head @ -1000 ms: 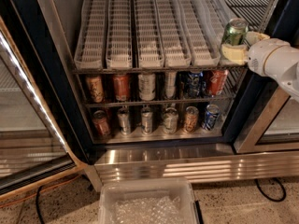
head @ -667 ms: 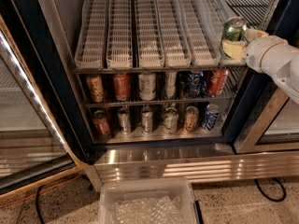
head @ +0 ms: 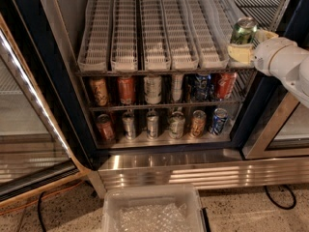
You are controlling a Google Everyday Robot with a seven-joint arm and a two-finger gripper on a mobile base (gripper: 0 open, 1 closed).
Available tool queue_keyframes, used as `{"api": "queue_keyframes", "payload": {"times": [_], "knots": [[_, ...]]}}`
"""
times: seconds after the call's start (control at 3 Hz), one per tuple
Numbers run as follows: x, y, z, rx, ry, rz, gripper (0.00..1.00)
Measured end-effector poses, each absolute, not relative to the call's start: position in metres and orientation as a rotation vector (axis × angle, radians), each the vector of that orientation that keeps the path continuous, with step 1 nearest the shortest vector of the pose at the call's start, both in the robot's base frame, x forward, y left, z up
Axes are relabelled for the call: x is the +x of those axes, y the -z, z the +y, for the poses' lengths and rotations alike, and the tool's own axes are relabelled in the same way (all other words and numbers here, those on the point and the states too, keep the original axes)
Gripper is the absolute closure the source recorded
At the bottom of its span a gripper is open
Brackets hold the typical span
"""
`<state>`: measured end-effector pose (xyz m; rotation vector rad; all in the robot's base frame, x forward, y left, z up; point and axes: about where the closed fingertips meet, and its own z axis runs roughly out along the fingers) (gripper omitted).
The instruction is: Pick green can from top shelf of fridge
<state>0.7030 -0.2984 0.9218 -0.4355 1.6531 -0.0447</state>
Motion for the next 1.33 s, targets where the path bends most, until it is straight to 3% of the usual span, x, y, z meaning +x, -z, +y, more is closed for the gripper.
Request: {"api": "queue_keyframes", "payload": {"times": [0.33,0.67,1.33], "knots": [[0.703,-0.922,-0.298,-0.436,0.045,1.653,0.15],[0.703,-0.922,-0.291,-0.436,0.045,1.652,0.24],[0.749,-0.929,-0.277,-0.391,0.079,1.588,0.29]]}}
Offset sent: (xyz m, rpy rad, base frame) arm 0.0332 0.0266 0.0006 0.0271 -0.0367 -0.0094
